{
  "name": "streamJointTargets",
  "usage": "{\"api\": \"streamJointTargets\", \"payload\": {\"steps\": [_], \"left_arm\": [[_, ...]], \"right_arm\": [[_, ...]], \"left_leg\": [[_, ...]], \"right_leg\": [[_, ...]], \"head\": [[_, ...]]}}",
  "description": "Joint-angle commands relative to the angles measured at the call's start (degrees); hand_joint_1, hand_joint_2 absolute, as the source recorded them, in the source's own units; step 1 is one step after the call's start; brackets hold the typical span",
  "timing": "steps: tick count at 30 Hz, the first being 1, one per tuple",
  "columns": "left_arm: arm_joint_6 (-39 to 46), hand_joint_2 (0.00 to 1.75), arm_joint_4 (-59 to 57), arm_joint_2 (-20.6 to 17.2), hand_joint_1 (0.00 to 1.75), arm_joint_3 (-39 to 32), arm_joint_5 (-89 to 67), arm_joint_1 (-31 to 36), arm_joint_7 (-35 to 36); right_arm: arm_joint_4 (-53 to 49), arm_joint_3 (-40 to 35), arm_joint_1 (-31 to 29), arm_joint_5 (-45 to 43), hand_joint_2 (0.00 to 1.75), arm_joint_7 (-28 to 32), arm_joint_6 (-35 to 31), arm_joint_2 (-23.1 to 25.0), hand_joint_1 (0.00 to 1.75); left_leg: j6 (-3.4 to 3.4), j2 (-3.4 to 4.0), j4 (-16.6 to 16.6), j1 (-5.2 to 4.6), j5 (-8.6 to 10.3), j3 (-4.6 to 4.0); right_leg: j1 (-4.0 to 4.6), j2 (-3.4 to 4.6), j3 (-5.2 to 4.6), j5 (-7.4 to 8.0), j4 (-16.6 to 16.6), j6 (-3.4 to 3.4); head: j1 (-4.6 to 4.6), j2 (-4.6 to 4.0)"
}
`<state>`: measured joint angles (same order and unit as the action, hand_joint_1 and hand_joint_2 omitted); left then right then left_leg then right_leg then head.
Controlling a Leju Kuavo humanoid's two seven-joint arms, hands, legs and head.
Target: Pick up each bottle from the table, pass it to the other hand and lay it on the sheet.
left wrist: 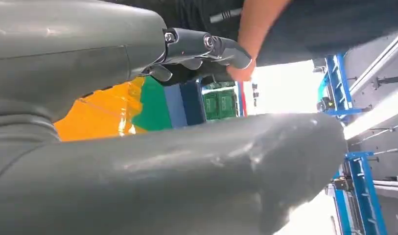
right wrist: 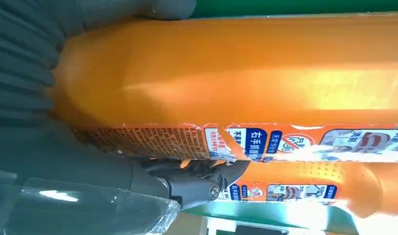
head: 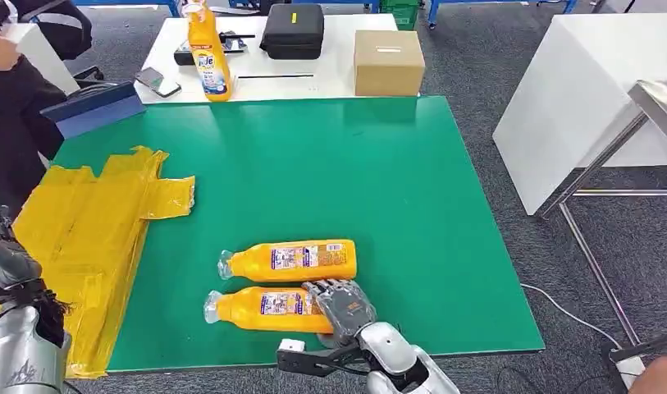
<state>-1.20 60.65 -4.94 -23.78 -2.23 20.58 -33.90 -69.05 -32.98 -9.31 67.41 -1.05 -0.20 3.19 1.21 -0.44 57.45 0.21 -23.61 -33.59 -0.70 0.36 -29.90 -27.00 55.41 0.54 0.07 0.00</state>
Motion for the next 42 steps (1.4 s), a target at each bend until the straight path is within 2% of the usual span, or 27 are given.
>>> {"api": "streamJointTargets", "payload": {"steps": [1, 5, 8, 10, 13, 19, 27, 31, 36, 37, 40, 42], "left_arm": [[-0.1, 0.0, 3.7, 1.9, 0.0, -2.7, 0.4, -4.4, -0.2], [-1.9, 0.0, 5.4, 1.6, 0.0, -3.7, 1.2, -7.5, -0.6], [-2.7, 0.0, 2.1, 1.5, 0.0, -3.1, 0.8, -4.2, -0.1], [-2.4, 0.0, -0.1, 1.4, 0.0, -2.0, 0.1, -1.9, -0.2], [-1.8, 0.0, -1.4, 1.4, 0.0, -0.8, -0.4, -0.3, -0.2], [-1.6, 0.0, -1.6, 1.1, 0.0, -0.7, -0.4, -0.7, -0.2], [-1.6, 0.0, -1.7, 1.0, 0.0, -0.8, -0.2, -0.8, -0.3], [-6.9, 0.0, -4.8, 1.7, 0.0, 1.0, 2.5, -0.2, 1.0], [-15.4, 0.0, -5.4, 5.3, 0.0, 7.2, 8.4, 0.1, 4.4], [-16.0, 1.75, -4.7, 6.0, 0.0, 8.4, 9.1, 0.2, 5.4], [-15.8, 1.75, -0.5, 7.5, 0.0, 12.7, 11.3, -0.8, 7.9], [-15.4, 1.75, 0.1, 7.7, 0.0, 13.2, 11.6, -1.0, 8.2]], "right_arm": [[-4.9, -2.1, 2.1, -3.9, 1.75, 0.7, -3.2, -5.5, 1.75], [-22.8, 0.9, 4.5, -6.1, 1.75, 0.4, -1.3, -8.5, 1.75], [-28.9, 2.7, 2.4, -5.0, 1.75, -1.5, 0.8, -7.1, 1.75], [-28.0, 3.4, 2.6, -5.0, 1.75, -1.3, 0.5, -6.8, 1.73], [-24.4, 4.2, 3.3, -4.7, 1.75, 0.3, -1.6, -6.8, 1.75], [-21.6, 4.7, 3.4, -4.6, 1.75, 1.8, -3.6, -6.4, 1.75], [-21.9, 5.2, 3.1, -4.7, 1.75, 1.8, -3.8, -6.1, 1.75], [-21.8, 8.9, 1.4, -3.5, 1.75, 2.6, -5.5, -3.0, 1.73], [-20.9, 13.6, -3.7, -1.1, 1.75, 3.4, -8.7, 1.2, 1.75], [-21.0, 14.1, -4.4, -1.2, 1.75, 3.7, -9.4, 1.5, 1.75], [-21.0, 14.4, -6.3, -1.6, 1.75, 4.4, -11.2, 1.9, 1.73], [-21.0, 14.3, -6.4, -1.5, 1.75, 4.4, -11.2, 1.9, 1.73]], "left_leg": [[-0.04, 0.03, -0.1, -0.01, 0.02, 0.02], [-0.04, 0.01, 0.0, -0.11, -0.03, -0.11], [-0.04, -0.03, 0.1, -0.14, -0.02, -0.45], [-0.02, -0.04, 0.1, -0.12, 0.05, -0.73], [-0.06, -0.39, 0.0, -0.06, 0.19, -0.82], [-0.03, -0.08, 0.0, -0.04, 0.13, -0.71], [-0.07, -0.04, 0.0, -0.02, 0.14, -0.8], [-0.02, 0.03, 0.0, -0.04, 0.14, -0.85], [-0.05, -0.04, 0.1, -0.09, 0.18, -0.9], [0.0, -0.03, 0.1, -0.1, 0.19, -0.96], [0.0, -0.08, 0.1, -0.07, 0.2, -1.0], [0.0, -0.05, 0.1, -0.06, 0.2, -1.0]], "right_leg": [[0.0, -0.03, 0.06, 0.03, -0.1, -0.02], [-0.08, -0.05, 0.08, -0.04, 0.0, 0.0], [-0.1, -0.03, -0.21, -0.04, 0.2, -0.01], [-0.06, -0.01, -0.46, 0.07, 0.2, 0.07], [-0.04, -0.41, -0.49, 0.18, 0.0, -0.02], [-0.04, -0.09, -0.48, 0.22, 0.0, 0.01], [-0.02, -0.15, -0.55, 0.21, 0.0, -0.02], [-0.04, -0.07, -0.64, 0.22, 0.0, 0.0], [-0.09, -0.15, -0.67, 0.22, 0.1, -0.01], [-0.1, -0.12, -0.74, 0.23, 0.1, 0.03], [-0.07, -0.18, -0.74, 0.23, 0.1, 0.03], [-0.05, -0.12, -0.73, 0.24, 0.1, 0.04]], "head": [[0.0, 0.0], [0.0, 0.0], [0.02, 0.0], [0.02, 0.0], [-0.02, 0.0], [-0.02, 0.0], [0.0, 0.0], [0.0, 0.0], [0.0, 0.0], [0.0, 0.0], [0.0, 0.0], [0.02, 0.0]]}}
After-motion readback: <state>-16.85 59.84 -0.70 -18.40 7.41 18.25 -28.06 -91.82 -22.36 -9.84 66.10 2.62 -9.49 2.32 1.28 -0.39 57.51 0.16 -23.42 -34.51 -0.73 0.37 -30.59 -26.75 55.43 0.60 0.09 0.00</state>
